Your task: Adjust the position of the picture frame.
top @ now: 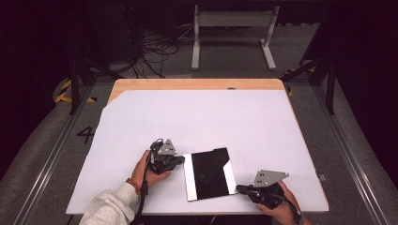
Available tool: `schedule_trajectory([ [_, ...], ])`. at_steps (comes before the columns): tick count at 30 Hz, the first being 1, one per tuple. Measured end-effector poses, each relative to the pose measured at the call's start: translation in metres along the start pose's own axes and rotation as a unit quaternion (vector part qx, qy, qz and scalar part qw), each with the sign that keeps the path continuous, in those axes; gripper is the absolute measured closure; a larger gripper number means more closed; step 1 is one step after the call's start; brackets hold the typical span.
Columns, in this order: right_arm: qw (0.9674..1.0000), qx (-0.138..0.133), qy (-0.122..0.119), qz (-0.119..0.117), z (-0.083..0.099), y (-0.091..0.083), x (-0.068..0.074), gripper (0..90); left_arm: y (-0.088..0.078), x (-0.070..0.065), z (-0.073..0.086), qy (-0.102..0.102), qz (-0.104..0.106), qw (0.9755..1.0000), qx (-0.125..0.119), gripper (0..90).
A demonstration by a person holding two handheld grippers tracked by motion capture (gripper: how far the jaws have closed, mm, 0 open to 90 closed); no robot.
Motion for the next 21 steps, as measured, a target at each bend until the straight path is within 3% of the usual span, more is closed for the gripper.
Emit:
schedule_trajectory([
  [3, 1.0000, 0.000, -0.001, 0.000, 0.000, 0.000, 0.001, 90.0, 0.003, 0.003, -0.003, 0.001, -0.007, 1.0000, -0.002, 89.9],
  [9, 1.0000, 0.003, -0.005, -0.008, -0.001, 0.001, 0.003, 90.0, 0.009, 0.009, -0.011, -0.004, -0.001, 1.0000, -0.003, 89.9],
  [21, 0.9998, 0.006, -0.019, -0.008, -0.003, 0.003, 0.011, 90.0, 0.014, 0.011, -0.017, 0.007, -0.017, 0.9998, -0.004, 90.0],
])
Point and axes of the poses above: each handheld gripper's, and its own axes: y roughly forward along the jaws, z roughly out of its underside, x roughly to its left, the point moved 3 cm from there along y, roughly forward along the jaws, and after that the axes turned 4 degrees about x, right-handed, at the moved point
